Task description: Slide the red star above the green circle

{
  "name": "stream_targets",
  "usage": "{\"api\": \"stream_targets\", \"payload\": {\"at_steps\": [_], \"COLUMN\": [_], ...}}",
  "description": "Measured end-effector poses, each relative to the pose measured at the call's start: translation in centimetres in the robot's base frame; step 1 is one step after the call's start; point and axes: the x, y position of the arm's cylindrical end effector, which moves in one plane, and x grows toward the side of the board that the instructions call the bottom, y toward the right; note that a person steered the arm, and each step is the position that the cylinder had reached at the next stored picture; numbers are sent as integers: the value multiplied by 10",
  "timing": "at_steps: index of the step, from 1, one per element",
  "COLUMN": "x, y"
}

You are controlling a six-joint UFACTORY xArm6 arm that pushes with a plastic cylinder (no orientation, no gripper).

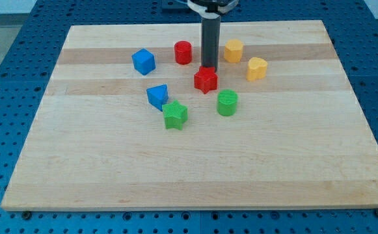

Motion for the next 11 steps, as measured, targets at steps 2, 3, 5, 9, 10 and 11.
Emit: {"api": "stream_targets", "payload": {"at_steps": [2, 3, 5, 9, 10, 11], "x": [0, 0, 0, 15, 15, 15], "y": [-33, -54, -64, -11, 4, 4]}}
